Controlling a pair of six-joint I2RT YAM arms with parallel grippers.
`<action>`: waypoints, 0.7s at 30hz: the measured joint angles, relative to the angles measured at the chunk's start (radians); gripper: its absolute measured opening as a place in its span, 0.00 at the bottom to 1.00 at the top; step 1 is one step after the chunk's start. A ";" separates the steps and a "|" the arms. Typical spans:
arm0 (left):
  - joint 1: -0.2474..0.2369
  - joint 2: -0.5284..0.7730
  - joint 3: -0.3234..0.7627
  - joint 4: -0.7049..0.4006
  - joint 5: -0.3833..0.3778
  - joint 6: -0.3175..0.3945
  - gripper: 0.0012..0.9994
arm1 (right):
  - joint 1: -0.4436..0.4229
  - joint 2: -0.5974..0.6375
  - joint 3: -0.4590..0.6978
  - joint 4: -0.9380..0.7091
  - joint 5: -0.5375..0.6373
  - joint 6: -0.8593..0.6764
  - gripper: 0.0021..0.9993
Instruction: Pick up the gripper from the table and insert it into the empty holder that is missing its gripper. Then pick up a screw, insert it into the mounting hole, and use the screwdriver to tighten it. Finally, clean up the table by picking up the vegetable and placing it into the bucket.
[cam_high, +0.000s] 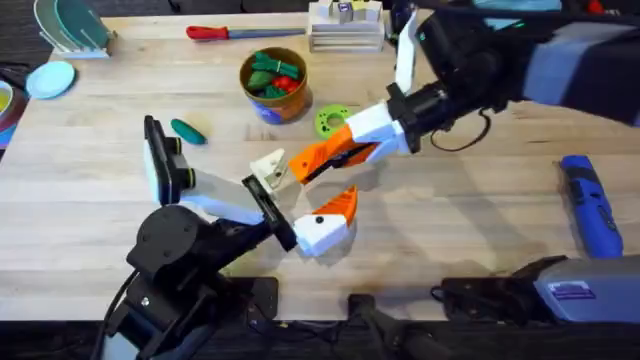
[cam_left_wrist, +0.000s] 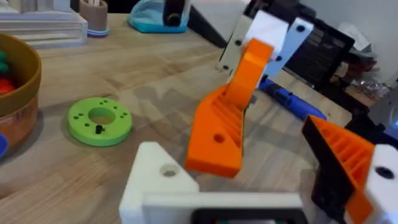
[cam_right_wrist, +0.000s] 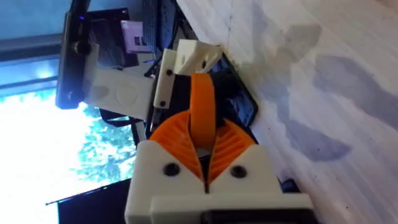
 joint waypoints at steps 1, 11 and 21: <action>0.000 0.000 0.000 0.000 0.000 0.000 0.99 | 0.002 0.017 0.000 0.000 -0.016 0.000 0.01; 0.000 0.000 0.000 0.000 0.006 0.039 0.99 | 0.007 0.072 0.000 0.148 -0.117 0.065 0.01; 0.004 0.000 0.000 -0.002 -0.040 0.068 0.99 | 0.018 0.153 0.000 0.225 -0.162 0.188 0.01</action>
